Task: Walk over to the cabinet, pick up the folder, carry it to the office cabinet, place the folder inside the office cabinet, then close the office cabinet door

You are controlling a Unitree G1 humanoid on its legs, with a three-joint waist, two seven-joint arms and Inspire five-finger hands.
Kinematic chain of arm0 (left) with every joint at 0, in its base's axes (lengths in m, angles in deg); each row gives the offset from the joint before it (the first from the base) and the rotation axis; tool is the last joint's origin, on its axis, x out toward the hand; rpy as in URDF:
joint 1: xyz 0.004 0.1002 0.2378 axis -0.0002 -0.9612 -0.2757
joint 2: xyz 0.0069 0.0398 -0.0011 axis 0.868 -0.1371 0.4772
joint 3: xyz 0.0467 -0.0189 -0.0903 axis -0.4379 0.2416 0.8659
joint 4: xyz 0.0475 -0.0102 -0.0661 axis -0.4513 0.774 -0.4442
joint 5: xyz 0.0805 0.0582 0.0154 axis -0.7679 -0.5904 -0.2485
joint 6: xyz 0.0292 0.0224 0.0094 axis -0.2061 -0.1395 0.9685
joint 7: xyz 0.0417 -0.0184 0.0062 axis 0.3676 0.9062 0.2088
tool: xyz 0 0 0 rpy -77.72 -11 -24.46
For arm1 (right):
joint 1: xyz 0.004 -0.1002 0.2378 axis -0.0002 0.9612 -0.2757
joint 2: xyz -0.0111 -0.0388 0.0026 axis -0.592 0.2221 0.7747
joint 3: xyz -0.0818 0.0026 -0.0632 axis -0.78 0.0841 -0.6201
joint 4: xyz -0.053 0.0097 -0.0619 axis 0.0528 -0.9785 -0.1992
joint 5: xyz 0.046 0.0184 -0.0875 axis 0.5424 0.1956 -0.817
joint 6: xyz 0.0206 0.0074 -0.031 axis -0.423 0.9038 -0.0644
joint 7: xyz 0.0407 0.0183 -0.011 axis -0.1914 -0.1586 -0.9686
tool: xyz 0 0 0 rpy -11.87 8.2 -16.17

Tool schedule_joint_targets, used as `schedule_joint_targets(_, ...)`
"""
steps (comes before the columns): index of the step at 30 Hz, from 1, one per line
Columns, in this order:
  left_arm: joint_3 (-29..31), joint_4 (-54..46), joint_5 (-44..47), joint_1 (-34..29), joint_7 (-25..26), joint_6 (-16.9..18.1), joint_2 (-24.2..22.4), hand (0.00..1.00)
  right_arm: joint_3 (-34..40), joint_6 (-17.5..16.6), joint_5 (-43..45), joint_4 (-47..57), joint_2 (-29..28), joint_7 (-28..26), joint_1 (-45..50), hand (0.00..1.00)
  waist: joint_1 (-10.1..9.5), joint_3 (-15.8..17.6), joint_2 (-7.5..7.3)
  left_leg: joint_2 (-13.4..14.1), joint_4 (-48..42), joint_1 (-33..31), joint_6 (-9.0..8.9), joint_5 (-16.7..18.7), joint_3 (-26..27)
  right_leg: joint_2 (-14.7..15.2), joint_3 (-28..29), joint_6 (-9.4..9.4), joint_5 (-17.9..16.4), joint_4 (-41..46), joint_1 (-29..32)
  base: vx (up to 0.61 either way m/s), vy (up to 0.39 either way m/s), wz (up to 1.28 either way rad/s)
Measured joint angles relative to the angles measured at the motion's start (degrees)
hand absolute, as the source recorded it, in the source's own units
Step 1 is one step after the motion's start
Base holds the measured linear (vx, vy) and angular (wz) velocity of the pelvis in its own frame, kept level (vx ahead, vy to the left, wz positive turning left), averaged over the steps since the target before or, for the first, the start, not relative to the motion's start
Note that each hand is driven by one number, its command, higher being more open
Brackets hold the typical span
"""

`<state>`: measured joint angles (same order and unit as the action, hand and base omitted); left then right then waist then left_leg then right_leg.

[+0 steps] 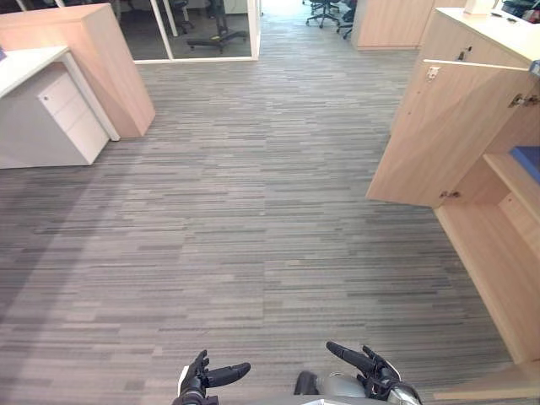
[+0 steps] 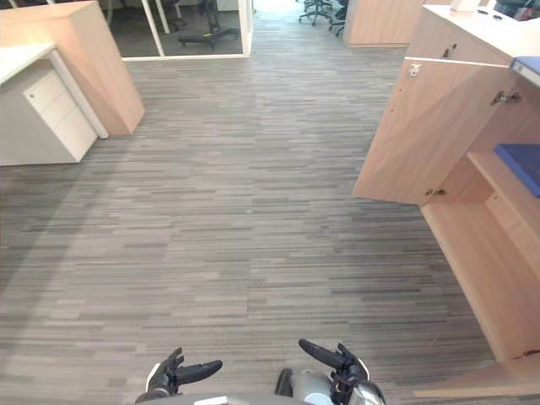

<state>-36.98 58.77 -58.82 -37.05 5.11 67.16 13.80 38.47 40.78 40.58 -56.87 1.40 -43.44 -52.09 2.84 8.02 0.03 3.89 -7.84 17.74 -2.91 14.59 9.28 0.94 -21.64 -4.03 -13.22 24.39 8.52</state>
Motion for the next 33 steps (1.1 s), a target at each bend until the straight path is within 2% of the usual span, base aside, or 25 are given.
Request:
schedule_joint_targets(1, 0.3, -0.1, -0.3, 0.0, -0.1, 0.0, 0.1, 1.0, 0.0, 0.0, 0.1, 0.3, -0.1, 0.0, 0.4, 1.0, 0.06, -0.2, -0.2, 0.8, -4.1, -1.2, -0.74, 0.4, 0.0, -0.8, 0.2, -0.04, 0.0, -1.3, -1.6, 0.46, -0.258, -0.18)
schedule_joint_targets(2, 2.3, -0.4, -0.3, -0.2, -0.2, -0.1, 0.0, 1.0, 0.0, 0.1, 0.2, 1.0, -0.4, 0.0, 1.3, 1.0, 0.22, -0.7, -0.35, 2.4, -15.2, -5.0, -1.99, 0.8, -0.2, -2.4, 1.0, -0.85, 0.4, -4.3, -4.5, 0.46, -0.236, -0.42)
schedule_joint_targets(3, 4.8, -1.8, -0.2, -1.1, -0.2, -0.2, -1.1, 1.0, -0.2, 0.1, 0.2, 2.0, -0.5, -0.1, 2.2, 1.0, 0.13, -1.3, 0.25, 4.5, -30.0, -10.9, -4.17, -0.9, -0.5, -4.5, 2.5, -1.71, 0.9, -7.6, -7.1, 0.45, -0.204, -0.58)
schedule_joint_targets(5, 7.9, -3.6, 0.9, -2.0, 0.1, -0.3, -2.6, 1.0, 0.2, 0.1, 0.6, 2.2, -0.5, -0.3, 2.6, 1.0, -0.44, -1.9, 1.51, 6.8, -46.3, -17.4, -5.91, -2.2, -0.6, -7.0, 5.4, -1.99, 1.1, -10.0, -9.8, 0.43, -0.069, -0.87)
schedule_joint_targets(6, 9.5, -4.1, 1.9, -2.4, 0.4, -0.4, -3.4, 1.0, 0.3, 0.3, 1.0, 2.0, -0.2, -0.2, 2.6, 1.0, -1.03, -1.9, 1.89, 7.4, -54.4, -20.8, -5.57, -2.2, -0.6, -8.2, 8.0, -2.21, 1.1, -11.9, -12.6, 0.44, 0.002, -1.08)
schedule_joint_targets(8, 10.8, -5.1, 2.3, -2.4, 0.6, -0.4, -3.4, 1.0, -0.1, 0.8, 1.9, 1.5, -0.3, -0.3, 2.6, 1.0, -1.68, -1.8, 1.22, 7.1, -58.5, -24.7, -3.76, -1.4, 0.7, -8.3, 12.4, -2.35, 1.2, -14.3, -16.8, 0.42, 0.024, -1.16)
schedule_joint_targets(10, 11.4, -6.2, 2.5, -2.4, 0.7, -0.2, -3.4, 1.0, -0.8, 1.4, 1.8, 1.3, -0.3, -0.3, 2.6, 1.0, -2.88, -1.4, 0.71, 6.4, -55.4, -29.0, -1.16, 0.3, 0.4, -7.9, 18.0, -2.32, 1.2, -15.9, -20.0, 0.36, 0.072, -1.33)
schedule_joint_targets(13, 13.0, -6.7, 3.4, -1.3, 1.2, 0.3, -3.5, 1.0, -3.6, 1.7, 1.8, 0.5, -0.6, -0.1, 1.7, 1.0, -4.19, -0.2, -1.0, 3.7, -41.3, -32.4, -0.15, 2.3, -4.8, -5.4, 23.7, -0.41, 0.2, -16.0, -23.2, 0.31, 0.168, -1.25)
schedule_joint_targets(15, 12.8, -6.6, 3.5, -0.8, 1.5, 0.6, -3.6, 1.0, -6.1, 1.4, 1.8, 0.6, -0.5, 0.0, 1.6, 1.0, -4.64, -0.3, -1.34, 0.7, -23.2, -33.1, -0.64, 0.9, -15.7, -3.0, 26.4, 2.16, -1.4, -16.9, -25.0, 0.3, 0.261, -1.05)
schedule_joint_targets(16, 12.8, -6.6, 3.5, -0.8, 1.6, 0.6, -3.7, 1.0, -6.4, 1.3, 1.8, 0.6, -0.5, 0.0, 1.6, 1.0, -4.66, -0.5, -1.18, 0.4, -20.0, -33.3, -0.85, 0.0, -18.3, -2.4, 27.1, 2.61, -2.0, -17.4, -25.5, 0.42, 0.44, -0.88)
schedule_joint_targets(17, 12.7, -6.3, 3.7, -1.1, 1.9, 0.7, -3.9, 1.0, -7.0, 1.2, 1.8, 0.6, 0.2, 0.0, 1.9, 1.0, -4.7, -1.4, -0.01, 0.4, -16.1, -33.8, -1.11, -2.8, -22.3, -1.7, 28.4, 4.15, -3.3, -17.4, -25.9, 0.38, 0.42, -0.75)
schedule_joint_targets(18, 12.7, -5.6, 3.7, -1.5, 2.4, 0.7, -4.5, 1.0, -7.0, 1.3, 1.5, 0.4, 0.5, 0.1, 2.2, 1.0, -4.85, -2.6, 0.81, -0.1, -17.3, -34.0, -3.75, -8.8, -22.0, -0.4, 29.9, 6.1, -4.7, -16.5, -25.9, 0.49, 0.53, -0.74)
schedule_joint_targets(19, 12.9, -5.2, 4.1, -1.4, 2.7, 0.6, -4.2, 1.0, -7.0, 1.3, 1.3, 0.3, 0.2, 0.1, 2.2, 1.0, -5.08, -3.0, 0.25, -0.6, -18.0, -34.0, -4.08, -8.0, -20.5, 0.8, 30.5, 6.82, -5.1, -15.3, -25.5, 0.43, 0.43, -0.85)
schedule_joint_targets(21, 13.4, -4.9, 4.3, -1.4, 3.8, 0.7, -3.6, 1.0, -6.9, 1.4, -0.9, 1.1, -0.9, -0.6, 2.7, 1.0, -6.12, -4.7, -2.24, -2.8, -15.2, -29.8, -1.34, -6.7, -12.9, 6.2, 31.4, 7.53, -5.1, -3.8, -19.5, 0.42, 0.419, -1.19)
schedule_joint_targets(22, 13.4, -4.8, 4.4, -1.4, 4.0, 0.7, -3.5, 1.0, -6.9, 1.4, -1.3, 1.5, -1.1, -0.9, 2.7, 1.0, -6.29, -4.6, -2.39, -3.3, -14.0, -27.8, -0.49, -6.6, -10.7, 7.5, 31.3, 7.58, -5.0, 0.8, -17.6, 0.3, 0.369, -1.48)
schedule_joint_targets(23, 13.3, -4.2, 4.4, -1.3, 4.1, 0.7, -3.3, 1.0, -6.8, 1.3, -2.6, 2.7, -1.2, -1.3, 2.6, 1.0, -6.53, -4.4, -2.59, -4.4, -11.6, -23.7, 1.14, -6.3, -6.6, 10.0, 31.0, 6.8, -3.3, 11.8, -13.0, 0.25, 0.379, -1.53)
schedule_joint_targets(24, 12.9, -3.5, 4.4, -1.3, 4.1, 0.7, -3.3, 1.0, -6.6, 1.2, -2.7, 3.5, -1.2, -1.6, 2.6, 1.0, -6.52, -4.3, -2.36, -5.5, -9.4, -19.9, 2.51, -6.1, -3.2, 13.0, 29.4, 4.48, -1.4, 21.0, -8.5, 0.22, 0.371, -1.44)
schedule_joint_targets(25, 12.8, -3.1, 4.3, -1.3, 4.0, 0.7, -3.3, 1.0, -6.4, 0.8, -2.7, 3.9, -1.2, -1.7, 2.6, 1.0, -6.29, -4.3, -2.11, -6.1, -8.3, -18.3, 2.94, -6.1, -1.8, 14.8, 27.6, 3.49, -0.9, 24.0, -6.8, 0.16, 0.322, -1.06)
schedule_joint_targets(26, 12.4, -2.4, 4.1, -1.2, 3.9, 0.9, -3.2, 1.0, -4.6, 0.0, -2.8, 4.4, -1.6, -1.9, 2.6, 1.0, -5.29, -4.4, -2.09, -6.9, -6.0, -15.6, 3.79, -5.9, 0.1, 18.2, 22.5, 1.47, 0.4, 26.9, -4.8, 0.13, 0.254, -0.81)
schedule_joint_targets(27, 12.2, -2.1, 4.0, -1.3, 3.7, 1.2, -2.9, 1.0, -2.7, -0.6, -2.8, 4.3, -2.1, -2.0, 2.6, 1.0, -5.05, -4.5, -2.41, -7.3, -3.3, -12.5, 3.99, -6.0, 1.9, 20.8, 17.5, 0.47, 1.1, 26.8, -3.6, 0.12, 0.211, -0.8)
schedule_joint_targets(28, 12.3, -2.1, 3.8, -1.3, 3.6, 1.2, -2.8, 1.0, -2.0, -0.8, -2.8, 4.2, -2.3, -2.1, 2.6, 1.0, -5.05, -4.6, -2.55, -7.3, -2.2, -11.3, 4.06, -6.0, 2.9, 21.5, 15.4, 0.81, 0.9, 26.6, -3.1, 0.12, 0.12, -0.85)
schedule_joint_targets(30, 12.2, -1.0, 3.5, -1.3, 3.4, 1.2, -2.7, 1.0, -0.3, -1.4, -2.7, 3.9, -2.4, -2.5, 2.5, 1.0, -4.43, -4.8, -2.12, -6.6, 0.8, -8.9, 4.52, -5.5, 3.9, 20.7, 12.2, 4.33, -1.9, 25.4, -2.4, 0.15, 0.005, -0.64)
schedule_joint_targets(31, 11.9, 0.5, 3.5, -0.6, 3.3, 1.2, -2.6, 1.0, 0.4, -1.7, -2.6, 3.9, -2.6, -2.9, 1.9, 1.0, -3.67, -4.6, -1.44, -5.0, 1.3, -8.9, 4.21, -5.3, 4.0, 17.9, 11.5, 6.15, -4.6, 23.0, -1.0, 0.16, -0.095, -0.41)
schedule_joint_targets(32, 11.4, 1.6, 3.5, -0.1, 3.3, 1.0, -2.4, 1.0, 1.1, -1.9, -2.6, 3.9, -2.8, -3.3, 1.2, 1.0, -2.8, -4.1, -0.83, -3.4, 1.3, -8.9, 3.67, -5.0, 4.0, 15.0, 11.0, 6.53, -5.9, 21.0, 0.1, 0.21, -0.21, -0.37)
schedule_joint_targets(33, 11.1, 2.3, 3.4, 0.3, 3.1, 0.6, -2.3, 1.0, 2.3, -2.6, -2.5, 4.1, -3.4, -3.8, 0.5, 1.0, -1.99, -3.6, -0.23, -0.7, 1.4, -8.4, 2.33, -4.2, 3.9, 11.0, 10.2, 6.63, -6.4, 18.2, 2.5, 0.22, -0.235, -0.19)
